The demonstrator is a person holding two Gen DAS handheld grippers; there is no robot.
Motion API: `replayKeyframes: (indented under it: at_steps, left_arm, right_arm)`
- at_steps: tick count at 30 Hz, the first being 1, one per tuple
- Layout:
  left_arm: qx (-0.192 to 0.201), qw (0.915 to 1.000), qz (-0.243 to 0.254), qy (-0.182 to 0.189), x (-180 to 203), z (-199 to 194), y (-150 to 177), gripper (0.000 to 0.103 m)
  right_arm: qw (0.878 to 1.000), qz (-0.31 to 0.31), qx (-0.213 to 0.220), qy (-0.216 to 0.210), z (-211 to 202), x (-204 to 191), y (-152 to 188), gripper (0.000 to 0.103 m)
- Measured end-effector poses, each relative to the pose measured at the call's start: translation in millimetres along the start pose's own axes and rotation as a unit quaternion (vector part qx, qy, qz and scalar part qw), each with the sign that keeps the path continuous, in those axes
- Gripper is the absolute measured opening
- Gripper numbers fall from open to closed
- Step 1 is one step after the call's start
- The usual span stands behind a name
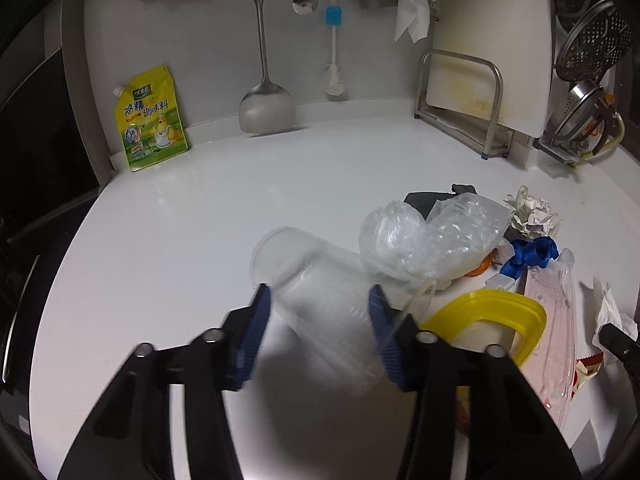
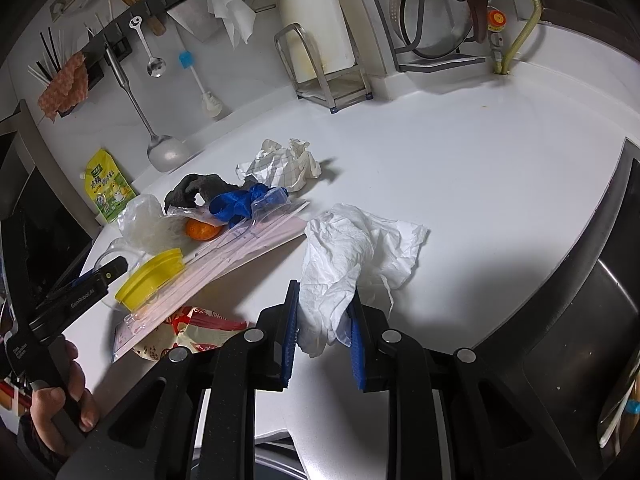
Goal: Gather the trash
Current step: 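Grasp the clear plastic cup with the left gripper while right holds tissue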
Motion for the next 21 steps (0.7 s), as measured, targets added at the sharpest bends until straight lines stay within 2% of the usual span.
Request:
replayKeyframes:
  at_steps: [2,5,16,21]
  left_arm:
    - [0.0,0.9999,-0.005,0.011,-5,-3,2,0.024]
    - [0.0,0.9996,-0.01,0.026,-12,-7,5,0.007]
    - [0.037,0.9982,-0.004,0.047,-30,-50,14,0.004]
    - [0.05,0.9972,0.0,0.056,-33,-75,23,0.004]
  right_arm:
    - [1.0,0.0,0.001,0.0,0,0,0,0.022]
    - [1.0,0.0,0.005,-0.002,-2,0,0,0.022]
    - [0.999,-0.008,0.032,0.005,-17,-3,8,0.022]
    - [0.998,-0.015,0.06,0.011,-36,-7,19,0.022]
Point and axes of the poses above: each gripper's, at about its wrist camera, not at the fingertips, and z roughly the way its jaws point, x to its right, y to its underside, the point moved 2 cm from there along z, roughly the way its jaws point, and after that the axes turned 2 degrees about -x, right-handed, at the moved point
